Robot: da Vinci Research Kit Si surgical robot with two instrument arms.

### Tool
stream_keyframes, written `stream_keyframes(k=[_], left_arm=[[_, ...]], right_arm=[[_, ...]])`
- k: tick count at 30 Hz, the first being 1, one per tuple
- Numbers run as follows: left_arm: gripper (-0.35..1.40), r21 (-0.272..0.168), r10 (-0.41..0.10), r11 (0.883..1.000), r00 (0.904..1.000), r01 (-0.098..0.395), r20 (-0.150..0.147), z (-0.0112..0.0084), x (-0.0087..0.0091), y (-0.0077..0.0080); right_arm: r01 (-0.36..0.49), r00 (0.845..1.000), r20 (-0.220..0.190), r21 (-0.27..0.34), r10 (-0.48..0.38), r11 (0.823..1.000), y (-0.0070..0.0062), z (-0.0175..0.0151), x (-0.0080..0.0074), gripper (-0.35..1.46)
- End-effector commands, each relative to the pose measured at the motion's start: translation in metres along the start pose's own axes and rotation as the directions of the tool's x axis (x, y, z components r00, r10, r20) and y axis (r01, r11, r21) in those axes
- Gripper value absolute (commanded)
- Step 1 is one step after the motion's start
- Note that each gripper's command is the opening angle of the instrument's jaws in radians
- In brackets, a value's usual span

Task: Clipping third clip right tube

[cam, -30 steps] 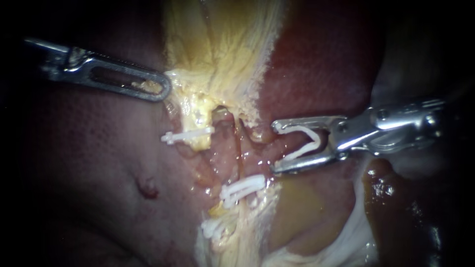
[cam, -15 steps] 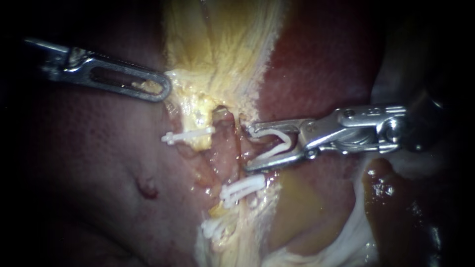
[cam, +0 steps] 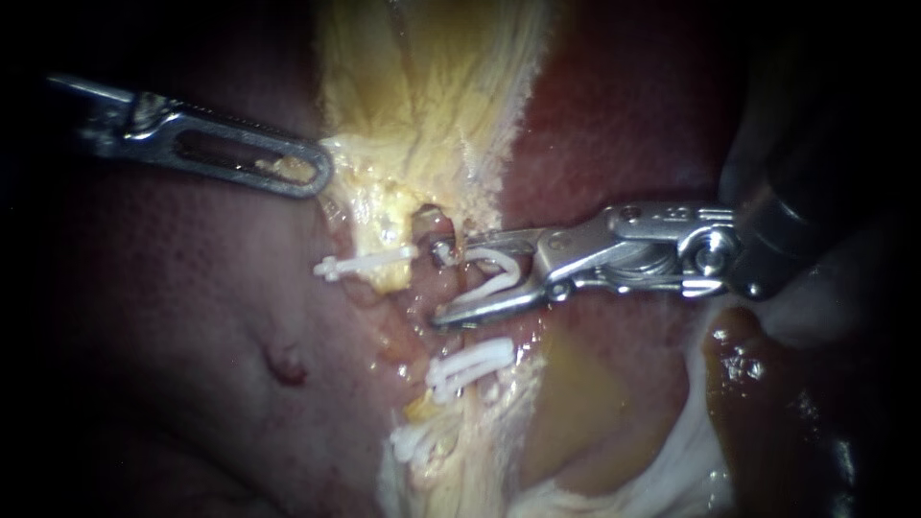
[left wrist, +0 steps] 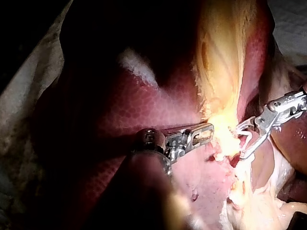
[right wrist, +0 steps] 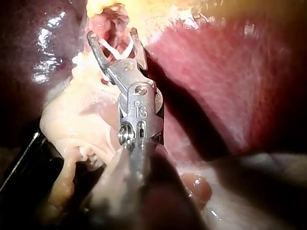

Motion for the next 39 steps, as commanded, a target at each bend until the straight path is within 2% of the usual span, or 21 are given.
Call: stream_keyframes(k=[1, 13, 22, 32, 39], left_arm=[[-0.35, 0.0, 0.0, 1.0, 1.0, 0.0, 0.0, 0.0001, 0.0, 0.0], [-0.35, 0.0, 0.001, 1.0, 1.0, -0.001, 0.0, 0.0001, 0.0, 0.0001], [-0.35, 0.0, 0.001, 1.0, 1.0, -0.001, 0.0, 0.0001, 0.0, 0.0002], [-0.35, 0.0, 0.001, 1.0, 1.0, -0.001, 0.0, 0.0001, 0.0, 0.0003], [-0.35, 0.001, 0.001, 1.0, 1.0, -0.001, 0.0, 0.0002, 0.0, 0.0004]], right_arm=[[-0.004, 1.0, -0.008, 0.007, 0.004, 1.0, -0.0001, 0.0001, 0.0, 0.5], [-0.042, 0.996, -0.077, 0.063, 0.047, 0.997, -0.0001, -0.0001, 0.0002, 0.5], [-0.071, 0.988, -0.122, 0.149, 0.09, 0.986, -0.0013, -0.0001, 0.0008, 0.5], [-0.076, 0.975, -0.187, 0.222, 0.119, 0.972, -0.0027, -0.0015, 0.0028, 0.5], [-0.085, 0.97, -0.202, 0.243, 0.136, 0.966, -0.0032, -0.002, 0.0036, 0.5]])
